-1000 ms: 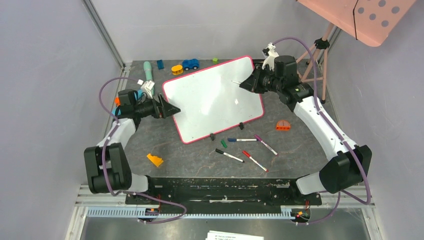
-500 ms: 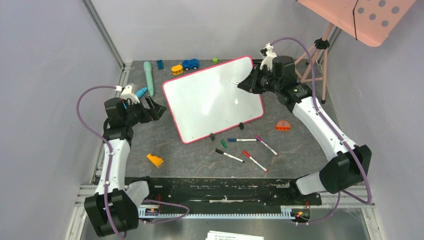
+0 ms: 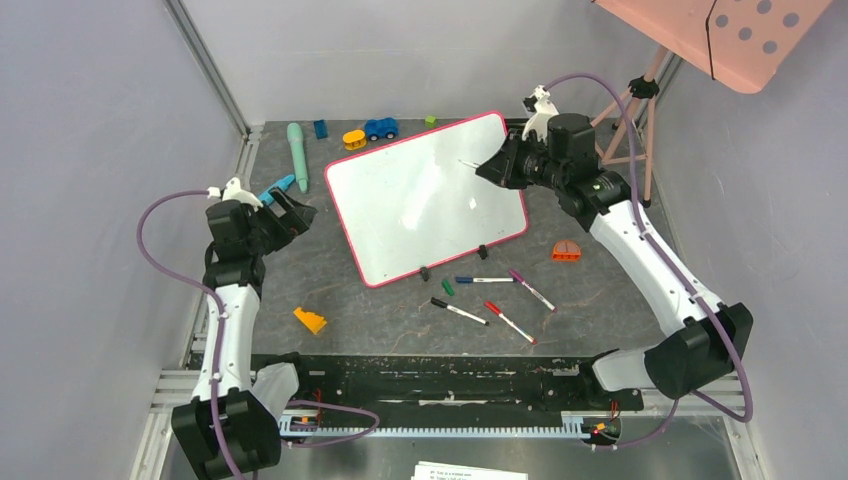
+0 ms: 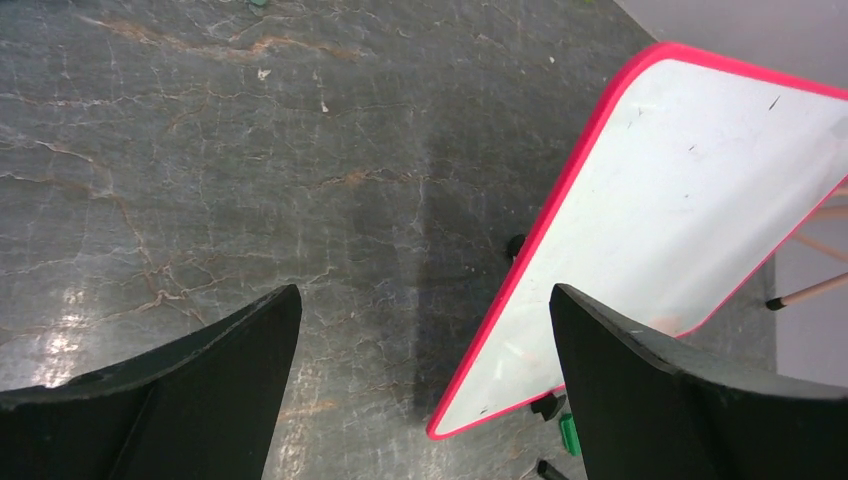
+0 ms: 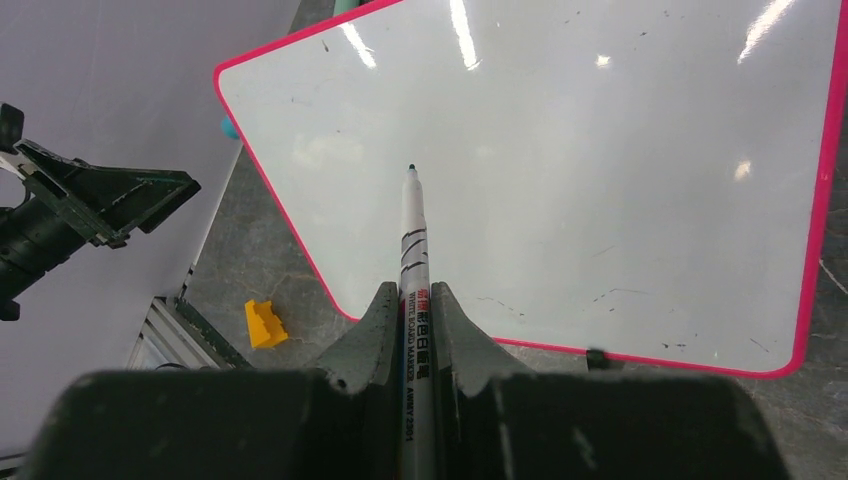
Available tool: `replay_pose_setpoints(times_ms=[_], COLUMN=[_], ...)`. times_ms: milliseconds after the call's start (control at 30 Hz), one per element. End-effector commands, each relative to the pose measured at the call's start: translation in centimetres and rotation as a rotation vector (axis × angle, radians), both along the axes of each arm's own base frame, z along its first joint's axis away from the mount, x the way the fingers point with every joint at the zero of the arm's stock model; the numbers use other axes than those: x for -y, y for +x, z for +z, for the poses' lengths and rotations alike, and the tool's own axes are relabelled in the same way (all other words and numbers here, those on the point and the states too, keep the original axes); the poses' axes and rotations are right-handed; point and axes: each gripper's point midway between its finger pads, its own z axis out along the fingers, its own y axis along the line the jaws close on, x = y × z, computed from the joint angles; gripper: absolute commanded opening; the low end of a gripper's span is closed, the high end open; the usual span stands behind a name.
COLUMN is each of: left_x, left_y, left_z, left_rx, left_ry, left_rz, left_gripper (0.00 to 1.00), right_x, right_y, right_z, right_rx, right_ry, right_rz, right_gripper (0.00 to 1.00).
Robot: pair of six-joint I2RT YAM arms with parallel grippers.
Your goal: Write a sentence on the whiteboard
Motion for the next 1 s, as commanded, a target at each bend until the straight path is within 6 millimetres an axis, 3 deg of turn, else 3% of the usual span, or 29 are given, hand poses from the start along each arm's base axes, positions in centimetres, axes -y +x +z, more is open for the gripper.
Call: replay_pose_setpoints(times_ms=[0,400,533,700,967], left_x=[-0.3,0.4,-3.0,-3.1,-4.6], left_y=[1.4,3.2,4.6,5.6,6.7], left_z=[0.8,3.7,3.7,4.5,4.1], left_rx=[0.065,0.177,0.165,0.212,0.169], left_ry=[-0.069,-0.136,-0.223,-0.185,-0.174], left_rz=[0.053,0.017,0.274,0.225,0.267], left_gripper=[1.00,1.00,1.00,1.00,1.00], right_x=[0.7,0.3,0.3,1.0,1.8], right_y=[-0.7,-0.7,-0.7,-1.2,-2.1], right_z=[2.1,3.2,3.4,3.3,2.2], right_rx=[0.070,0.135,0.149,0.167,0.161], right_ry=[-0.004,-0.067,-0.081,-0.109,-0.136], right_rz=[-0.017,-0.006,-0.009,-0.017,-0.031], right_gripper=[0.00,0.00,0.00,0.00,0.00])
